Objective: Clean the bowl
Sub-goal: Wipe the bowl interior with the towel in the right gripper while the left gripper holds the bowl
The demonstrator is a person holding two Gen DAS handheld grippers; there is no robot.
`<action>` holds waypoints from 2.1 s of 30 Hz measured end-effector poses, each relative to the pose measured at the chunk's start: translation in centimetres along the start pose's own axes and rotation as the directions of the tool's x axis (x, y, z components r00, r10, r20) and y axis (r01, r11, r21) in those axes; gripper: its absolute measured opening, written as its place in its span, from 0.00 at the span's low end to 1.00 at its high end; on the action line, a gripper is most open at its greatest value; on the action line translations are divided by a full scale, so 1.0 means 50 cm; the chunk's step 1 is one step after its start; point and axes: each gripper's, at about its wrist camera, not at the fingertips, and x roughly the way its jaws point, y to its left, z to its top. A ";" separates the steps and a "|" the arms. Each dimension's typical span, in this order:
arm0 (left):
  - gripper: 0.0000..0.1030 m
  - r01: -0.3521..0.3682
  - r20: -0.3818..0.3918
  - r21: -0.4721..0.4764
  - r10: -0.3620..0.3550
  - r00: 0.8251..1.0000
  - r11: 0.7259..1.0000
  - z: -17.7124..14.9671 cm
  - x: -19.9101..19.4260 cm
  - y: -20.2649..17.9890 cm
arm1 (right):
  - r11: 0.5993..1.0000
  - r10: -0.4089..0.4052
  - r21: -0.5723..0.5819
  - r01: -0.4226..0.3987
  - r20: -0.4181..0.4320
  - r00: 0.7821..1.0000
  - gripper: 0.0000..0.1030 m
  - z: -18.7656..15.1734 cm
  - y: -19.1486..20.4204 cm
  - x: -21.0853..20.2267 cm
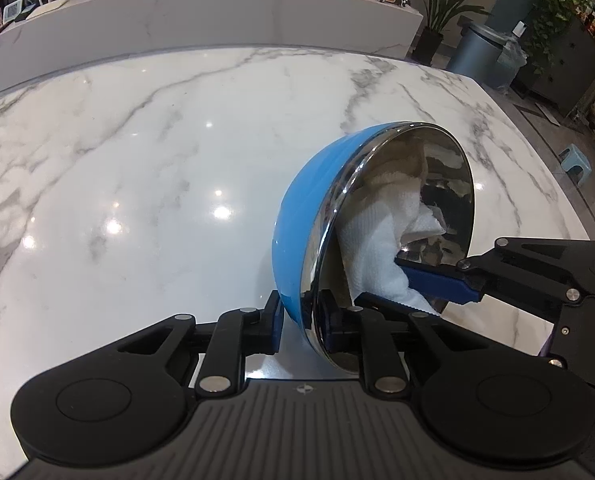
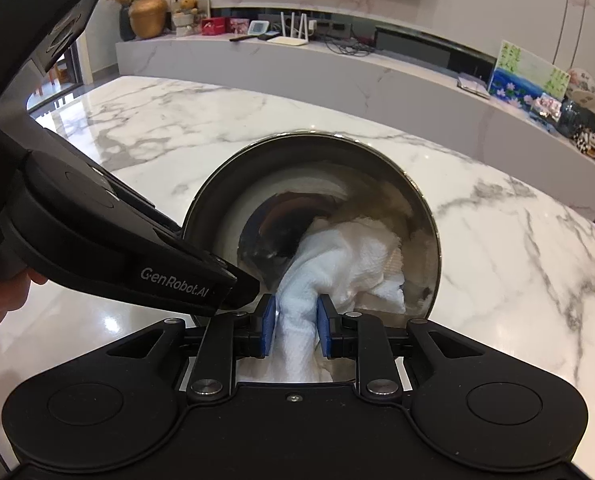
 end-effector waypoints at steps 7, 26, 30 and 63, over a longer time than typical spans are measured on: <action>0.16 -0.011 -0.004 0.013 0.011 1.000 1.000 -0.001 -0.002 -0.003 | 0.998 -0.049 -0.048 0.047 -0.039 0.998 0.13 0.001 0.012 0.004; 0.21 0.012 0.019 -0.016 -0.012 1.000 1.000 -0.003 0.006 0.001 | 0.995 -0.098 -0.004 0.098 -0.044 0.994 0.14 -0.016 -0.003 0.005; 0.21 0.036 0.001 -0.050 -0.036 0.999 0.998 -0.006 0.017 0.010 | 0.992 0.009 0.123 -0.004 -0.041 0.999 0.14 -0.014 -0.027 0.001; 0.24 0.031 0.021 0.013 -0.032 0.999 0.999 -0.006 0.013 -0.007 | 0.983 0.025 0.185 -0.010 -0.080 0.997 0.14 -0.022 -0.041 0.018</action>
